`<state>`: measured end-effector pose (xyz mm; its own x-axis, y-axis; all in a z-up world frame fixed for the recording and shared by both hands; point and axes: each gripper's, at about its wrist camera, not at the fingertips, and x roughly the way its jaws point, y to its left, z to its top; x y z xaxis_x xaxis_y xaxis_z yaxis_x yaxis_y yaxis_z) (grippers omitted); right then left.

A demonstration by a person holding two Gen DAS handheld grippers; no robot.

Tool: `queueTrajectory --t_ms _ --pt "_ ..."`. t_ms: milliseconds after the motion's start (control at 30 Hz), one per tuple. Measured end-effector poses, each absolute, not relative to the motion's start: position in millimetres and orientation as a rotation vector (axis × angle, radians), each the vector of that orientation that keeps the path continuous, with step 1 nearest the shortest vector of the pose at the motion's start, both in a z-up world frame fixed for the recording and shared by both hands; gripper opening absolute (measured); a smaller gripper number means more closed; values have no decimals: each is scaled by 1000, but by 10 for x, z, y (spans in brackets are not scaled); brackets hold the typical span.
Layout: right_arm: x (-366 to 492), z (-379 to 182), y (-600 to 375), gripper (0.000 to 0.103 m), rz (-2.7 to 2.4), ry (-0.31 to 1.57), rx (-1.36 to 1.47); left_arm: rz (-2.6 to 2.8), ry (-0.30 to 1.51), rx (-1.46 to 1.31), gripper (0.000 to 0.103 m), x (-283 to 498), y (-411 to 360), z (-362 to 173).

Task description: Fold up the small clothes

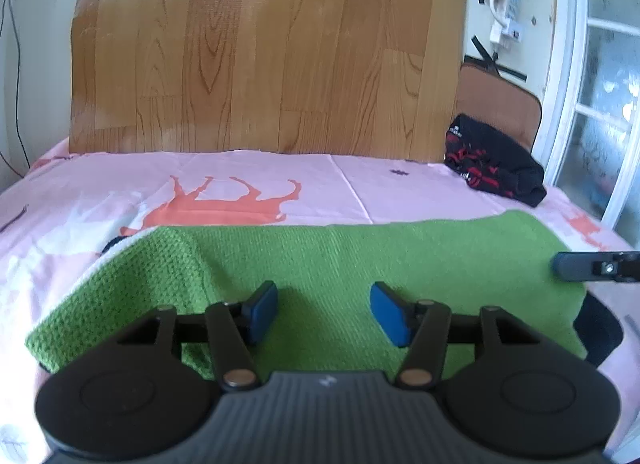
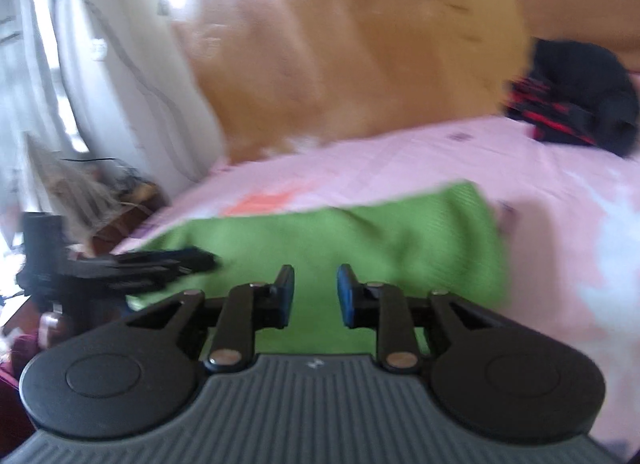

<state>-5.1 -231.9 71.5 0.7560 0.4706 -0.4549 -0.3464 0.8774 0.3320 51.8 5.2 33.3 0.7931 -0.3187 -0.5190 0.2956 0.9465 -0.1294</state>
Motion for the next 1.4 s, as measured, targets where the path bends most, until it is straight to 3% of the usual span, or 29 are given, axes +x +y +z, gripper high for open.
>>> queueTrajectory --t_ms 333,667,1167,1300,1367,1400 --pt "215 499 -1462 30 678 647 32 -329 566 -52 54 525 72 333" --pt "-40 461 -2162 24 619 667 157 -292 572 36 57 507 -86 321" --pt "-99 451 -2356 25 502 659 250 -199 635 81 59 542 -261 380" --pt "-137 481 -2351 28 492 656 255 -183 680 67 61 584 -268 430" --pt "-192 529 -2373 36 496 638 262 -181 695 66 63 591 -268 444" --pt "-221 565 -2402 45 490 620 268 -181 701 66 63 592 -269 449"
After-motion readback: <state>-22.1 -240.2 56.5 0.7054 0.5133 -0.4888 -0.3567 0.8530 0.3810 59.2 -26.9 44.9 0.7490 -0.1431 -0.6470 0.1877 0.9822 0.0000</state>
